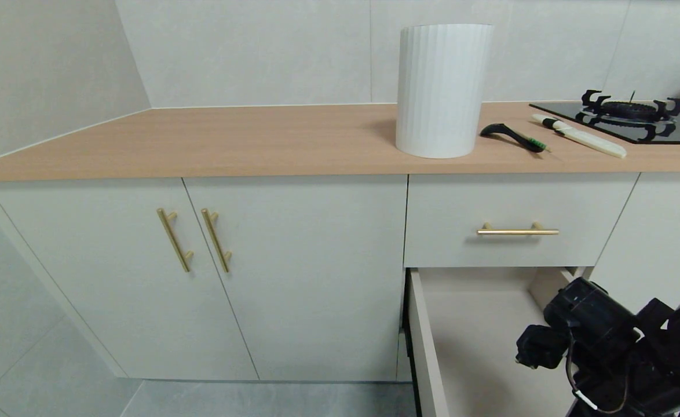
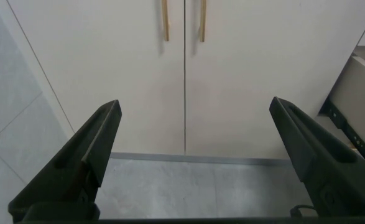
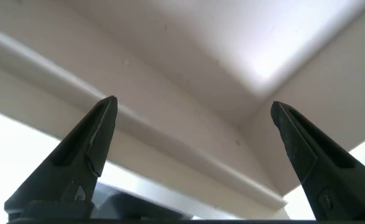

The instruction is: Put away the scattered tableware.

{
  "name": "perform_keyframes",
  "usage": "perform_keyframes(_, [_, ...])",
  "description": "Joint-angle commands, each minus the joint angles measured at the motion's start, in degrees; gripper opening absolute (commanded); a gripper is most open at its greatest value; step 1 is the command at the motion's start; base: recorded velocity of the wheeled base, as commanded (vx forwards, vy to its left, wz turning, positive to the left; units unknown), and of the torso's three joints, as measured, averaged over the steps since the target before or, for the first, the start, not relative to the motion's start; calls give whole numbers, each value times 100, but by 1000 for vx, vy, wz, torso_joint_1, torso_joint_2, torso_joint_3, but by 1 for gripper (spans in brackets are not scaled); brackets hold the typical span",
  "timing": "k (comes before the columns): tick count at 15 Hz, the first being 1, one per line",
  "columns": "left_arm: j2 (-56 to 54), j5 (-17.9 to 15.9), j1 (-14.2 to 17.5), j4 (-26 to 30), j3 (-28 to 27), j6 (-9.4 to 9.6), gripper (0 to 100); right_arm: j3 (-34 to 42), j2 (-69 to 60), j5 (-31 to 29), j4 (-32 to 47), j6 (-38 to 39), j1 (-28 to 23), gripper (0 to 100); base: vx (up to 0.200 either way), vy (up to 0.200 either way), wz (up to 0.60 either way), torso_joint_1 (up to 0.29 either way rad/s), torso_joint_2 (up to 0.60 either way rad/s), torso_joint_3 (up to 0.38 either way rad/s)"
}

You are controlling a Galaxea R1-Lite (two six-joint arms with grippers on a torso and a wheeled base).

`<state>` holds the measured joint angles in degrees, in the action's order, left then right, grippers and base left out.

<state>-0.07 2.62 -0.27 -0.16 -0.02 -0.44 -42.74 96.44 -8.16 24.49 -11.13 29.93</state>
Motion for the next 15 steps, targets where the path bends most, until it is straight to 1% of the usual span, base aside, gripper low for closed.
perform_keyframes(1, [7,10,0,-2,2,0,100,-94,-2,-2,-6,14,-5,100,0,0,0,0,0,0])
perform_keyframes(2, [7,2,0,-2,2,-9,100,-235,-46,-2,-15,50,-40,100,0,0,0,0,0,0])
perform_keyframes(3, [7,2,0,-2,2,0,100,-411,-152,-2,-15,190,-198,100,0,0,0,0,0,0])
perform_keyframes(5, [7,2,0,-2,2,0,100,-683,-354,16,-15,691,-295,100,0,0,0,0,0,0])
perform_keyframes(6, [7,2,0,-2,2,0,100,-912,-530,121,-41,1078,-391,100,0,0,0,0,0,0])
perform_keyframes(7, [7,2,0,-2,2,0,100,-1035,-618,271,-129,1218,-497,100,0,0,0,0,0,0])
perform_keyframes(8, [7,2,0,-2,2,0,100,-1087,-749,446,-401,1289,-690,100,0,0,0,0,0,0])
perform_keyframes(9, [7,2,0,-2,2,0,100,-1061,-820,482,-735,1289,-883,100,0,0,0,0,0,0])
perform_keyframes(10, [7,2,0,-2,2,0,100,-1052,-837,464,-841,1289,-936,100,0,0,0,0,0,0])
perform_keyframes(11, [7,2,0,-2,2,0,100,-1017,-943,482,-1078,1289,-1130,100,0,0,0,0,0,0])
perform_keyframes(15, [7,2,0,-2,2,0,100,-973,-1083,482,-1245,1271,-1191,100,0,0,0,0,0,0])
